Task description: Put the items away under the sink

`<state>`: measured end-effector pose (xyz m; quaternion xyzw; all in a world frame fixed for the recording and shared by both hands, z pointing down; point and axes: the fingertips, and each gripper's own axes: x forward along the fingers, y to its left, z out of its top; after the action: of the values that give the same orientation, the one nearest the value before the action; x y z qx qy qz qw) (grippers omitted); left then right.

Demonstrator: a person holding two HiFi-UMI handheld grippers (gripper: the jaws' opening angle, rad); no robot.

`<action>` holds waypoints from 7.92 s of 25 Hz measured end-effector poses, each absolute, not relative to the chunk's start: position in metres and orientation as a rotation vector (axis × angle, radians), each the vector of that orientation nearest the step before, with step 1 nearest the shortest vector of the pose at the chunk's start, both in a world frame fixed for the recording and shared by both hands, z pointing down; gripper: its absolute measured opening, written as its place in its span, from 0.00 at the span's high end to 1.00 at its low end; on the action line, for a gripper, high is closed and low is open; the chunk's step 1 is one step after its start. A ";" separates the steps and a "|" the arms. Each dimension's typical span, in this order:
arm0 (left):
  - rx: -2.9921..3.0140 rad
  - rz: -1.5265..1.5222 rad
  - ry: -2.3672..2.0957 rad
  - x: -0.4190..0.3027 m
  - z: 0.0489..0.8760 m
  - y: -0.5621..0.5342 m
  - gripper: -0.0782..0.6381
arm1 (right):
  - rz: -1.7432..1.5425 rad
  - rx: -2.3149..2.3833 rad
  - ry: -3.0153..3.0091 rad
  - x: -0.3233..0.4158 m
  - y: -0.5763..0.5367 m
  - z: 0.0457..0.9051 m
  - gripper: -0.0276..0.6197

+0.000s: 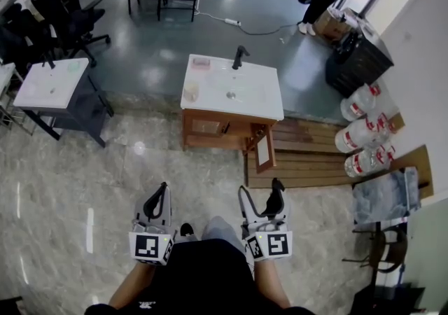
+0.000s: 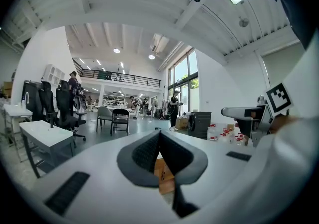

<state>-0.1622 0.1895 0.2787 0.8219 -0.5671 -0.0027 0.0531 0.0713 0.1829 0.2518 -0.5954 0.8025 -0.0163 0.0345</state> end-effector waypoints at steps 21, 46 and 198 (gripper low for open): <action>2.389 0.053 -1.810 -0.181 0.299 0.081 0.88 | -0.102 -1.769 2.486 0.062 0.056 0.274 0.36; 2.290 0.234 -1.756 -0.187 0.427 -0.109 0.88 | -0.349 -1.604 2.791 -0.017 -0.142 0.428 0.40; 2.767 0.251 -1.141 0.007 0.894 -0.202 0.88 | -0.048 -2.150 2.305 0.207 -0.230 0.936 0.74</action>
<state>0.0074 -0.2017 0.8944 0.9191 -0.3789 0.0835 0.0690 0.2069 -0.2304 0.9364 -0.6821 0.7311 -0.0152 -0.0053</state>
